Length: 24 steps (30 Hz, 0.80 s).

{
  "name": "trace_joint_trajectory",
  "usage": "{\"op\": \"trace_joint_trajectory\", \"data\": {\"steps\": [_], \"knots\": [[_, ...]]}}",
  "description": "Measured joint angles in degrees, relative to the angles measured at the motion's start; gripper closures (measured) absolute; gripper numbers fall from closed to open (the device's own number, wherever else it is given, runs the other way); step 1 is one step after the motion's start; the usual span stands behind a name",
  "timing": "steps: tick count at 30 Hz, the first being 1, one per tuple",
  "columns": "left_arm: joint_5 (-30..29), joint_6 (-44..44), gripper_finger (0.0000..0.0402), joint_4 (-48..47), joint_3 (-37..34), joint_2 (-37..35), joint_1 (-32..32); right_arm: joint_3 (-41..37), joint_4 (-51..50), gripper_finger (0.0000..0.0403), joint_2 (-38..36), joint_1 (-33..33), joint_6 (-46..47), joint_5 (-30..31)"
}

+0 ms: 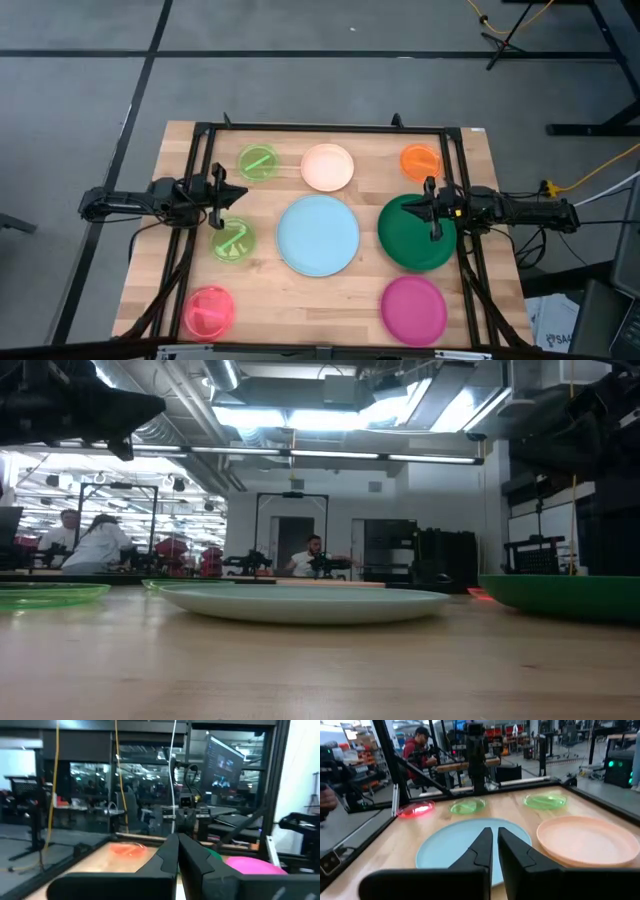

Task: Stack plastic plates
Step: Stack the green plate on top of the blue plate

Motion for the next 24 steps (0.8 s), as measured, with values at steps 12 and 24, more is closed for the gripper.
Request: {"op": "trace_joint_trajectory", "data": {"steps": [12,24], "knots": [[-1.36,0.69,0.0398,7.13,0.0,9.09,-0.04,5.46,-0.86,0.0379,8.6,-0.01,-0.27,9.24],[-1.34,-2.32,0.0398,9.13,0.0,12.3,-0.02,22.87,-21.82,0.0379,31.03,-0.25,-3.57,16.51]]}}
